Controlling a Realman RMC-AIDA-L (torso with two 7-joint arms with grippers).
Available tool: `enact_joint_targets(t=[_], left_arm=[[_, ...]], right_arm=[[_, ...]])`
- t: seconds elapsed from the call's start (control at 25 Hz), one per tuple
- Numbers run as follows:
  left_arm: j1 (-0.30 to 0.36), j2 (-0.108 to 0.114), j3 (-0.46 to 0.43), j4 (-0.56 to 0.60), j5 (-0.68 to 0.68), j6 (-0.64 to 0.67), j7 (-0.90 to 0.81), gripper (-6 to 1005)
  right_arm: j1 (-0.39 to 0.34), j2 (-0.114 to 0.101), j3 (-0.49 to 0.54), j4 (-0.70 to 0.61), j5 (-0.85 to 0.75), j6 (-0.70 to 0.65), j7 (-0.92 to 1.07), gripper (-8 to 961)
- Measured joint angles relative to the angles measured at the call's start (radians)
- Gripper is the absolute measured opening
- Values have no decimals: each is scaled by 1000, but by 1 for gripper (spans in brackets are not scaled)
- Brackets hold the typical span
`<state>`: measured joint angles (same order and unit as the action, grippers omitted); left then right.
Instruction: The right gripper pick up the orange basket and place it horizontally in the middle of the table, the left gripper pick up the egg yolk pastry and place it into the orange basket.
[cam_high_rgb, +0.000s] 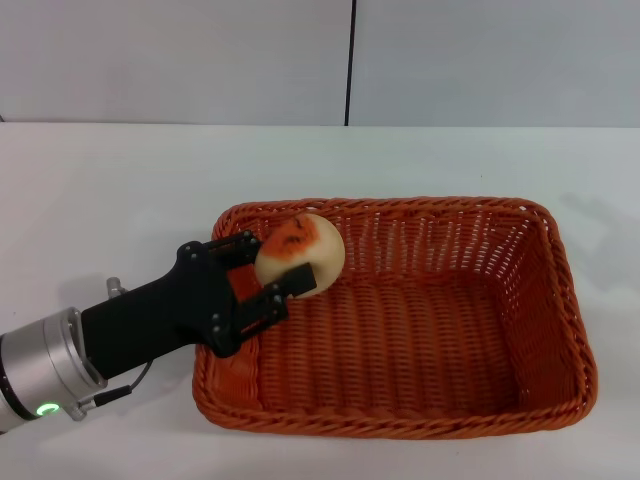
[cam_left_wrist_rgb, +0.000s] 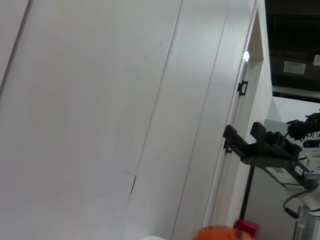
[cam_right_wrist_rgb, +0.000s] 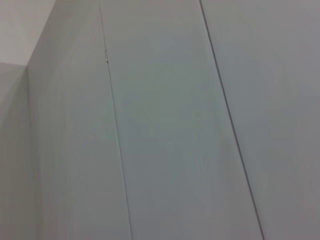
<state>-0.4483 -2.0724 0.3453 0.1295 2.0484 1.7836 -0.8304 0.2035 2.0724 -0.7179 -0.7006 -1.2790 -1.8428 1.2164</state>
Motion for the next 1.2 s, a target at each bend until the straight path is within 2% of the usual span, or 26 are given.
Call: enact_joint_targets(t=[0.16, 0.24, 0.44, 0.52, 0.56, 0.64, 0.68, 0.72, 0.76, 0.84, 0.92, 1.0, 1.08, 1.2], left_arm=[[4, 0, 1, -10, 3, -16, 13, 300], [10, 1, 1, -9, 3, -16, 14, 603], [53, 7, -30, 25, -1, -15, 14, 809], [53, 7, -30, 25, -1, -15, 14, 825], [82, 9, -71, 55, -3, -10, 14, 832], [181, 12, -289, 160, -6, -1, 14, 848], [195, 13, -329, 175, -6, 0, 13, 848], [226, 15, -417, 201, -6, 4, 12, 848], [233, 16, -442, 206, -6, 5, 12, 848], [267, 19, -548, 220, -7, 6, 12, 848], [267, 19, -548, 220, -7, 6, 12, 848], [317, 19, -697, 221, -7, 3, 43, 848], [346, 15, -766, 211, -7, 1, 78, 848], [368, 12, -829, 199, -8, -4, 88, 848]], right_arm=[[-1, 1, 0, 0, 2, -7, 0, 552], [-2, 2, 2, 0, 2, -11, 0, 552], [-7, 3, 50, 20, 4, -15, 0, 552], [-7, 3, 93, 51, 5, -15, -5, 552], [-9, 3, 116, 69, 5, -15, -13, 552], [-15, 2, 171, 112, 5, -15, -62, 552], [-21, 2, 225, 157, 5, -15, -112, 552], [-21, 2, 225, 157, 5, -15, -112, 552], [-23, 2, 250, 180, 5, -13, -134, 552], [-25, 1, 296, 223, 5, -5, -168, 552], [-26, 1, 334, 262, 5, 8, -204, 552], [-21, 3, 379, 313, 5, 26, -254, 552], [-3, 2, 437, 376, 5, 60, -322, 552], [11, 2, 469, 409, 5, 82, -372, 552]])
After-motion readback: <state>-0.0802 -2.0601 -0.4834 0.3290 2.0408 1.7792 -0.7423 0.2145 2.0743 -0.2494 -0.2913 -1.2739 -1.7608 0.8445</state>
